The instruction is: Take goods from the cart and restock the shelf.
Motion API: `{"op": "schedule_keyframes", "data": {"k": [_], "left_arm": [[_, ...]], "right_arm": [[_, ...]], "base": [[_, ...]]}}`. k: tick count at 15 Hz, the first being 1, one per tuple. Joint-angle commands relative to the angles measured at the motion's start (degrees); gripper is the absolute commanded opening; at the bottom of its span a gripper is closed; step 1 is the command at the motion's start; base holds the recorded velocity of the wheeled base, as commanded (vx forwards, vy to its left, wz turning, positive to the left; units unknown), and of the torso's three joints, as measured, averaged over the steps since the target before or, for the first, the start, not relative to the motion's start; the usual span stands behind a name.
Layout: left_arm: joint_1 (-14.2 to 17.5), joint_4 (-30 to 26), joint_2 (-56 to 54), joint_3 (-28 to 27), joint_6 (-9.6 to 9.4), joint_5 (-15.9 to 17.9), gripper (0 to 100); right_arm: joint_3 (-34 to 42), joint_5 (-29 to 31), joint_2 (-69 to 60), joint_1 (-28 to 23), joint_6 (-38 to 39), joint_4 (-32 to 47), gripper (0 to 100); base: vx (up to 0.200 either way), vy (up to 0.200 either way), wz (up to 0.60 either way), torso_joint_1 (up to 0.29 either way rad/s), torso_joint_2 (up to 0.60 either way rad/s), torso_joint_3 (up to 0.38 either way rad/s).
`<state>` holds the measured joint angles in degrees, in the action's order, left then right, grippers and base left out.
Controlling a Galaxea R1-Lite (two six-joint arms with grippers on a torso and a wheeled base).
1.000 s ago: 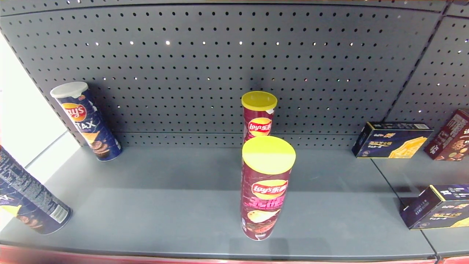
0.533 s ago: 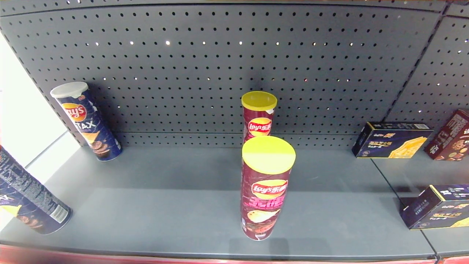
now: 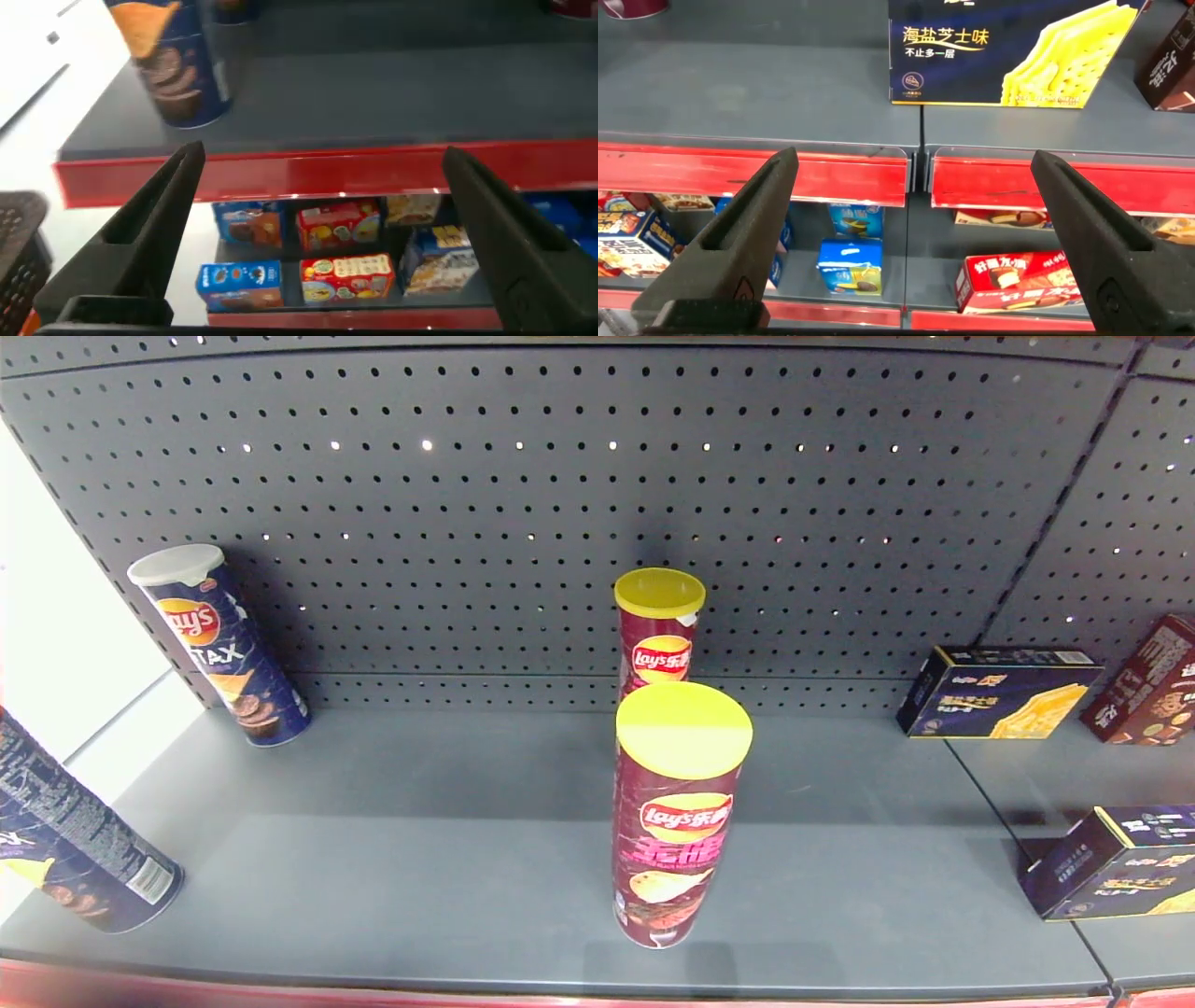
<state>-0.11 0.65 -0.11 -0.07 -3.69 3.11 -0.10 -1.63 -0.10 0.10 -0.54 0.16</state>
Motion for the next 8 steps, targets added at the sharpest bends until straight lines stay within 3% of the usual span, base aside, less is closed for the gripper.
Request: {"op": "schedule_keyframes", "data": {"k": [1,3,4,8], "left_arm": [[-0.1,-1.0,0.1,-0.2,0.00,0.1,100],[0.1,-1.3,0.3,-0.3,0.18,-1.4,100],[0.1,-1.3,0.3,-0.3,0.09,-5.2,100],[0.0,-0.8,0.2,-0.1,0.27,-5.5,100]], "right_arm": [[0.0,0.0,0.1,0.0,0.0,0.0,100],[0.0,0.0,0.1,0.1,0.0,0.0,100],[0.0,-0.2,0.1,0.0,-0.2,0.0,100],[0.0,-0.1,0.1,0.0,0.2,0.0,100]], "base": [[0.000,0.000,0.00,0.000,0.00,0.000],[0.000,0.000,0.00,0.000,0.00,0.000],[0.000,0.000,0.00,0.000,0.00,0.000],[0.000,0.000,0.00,0.000,0.00,0.000]]}}
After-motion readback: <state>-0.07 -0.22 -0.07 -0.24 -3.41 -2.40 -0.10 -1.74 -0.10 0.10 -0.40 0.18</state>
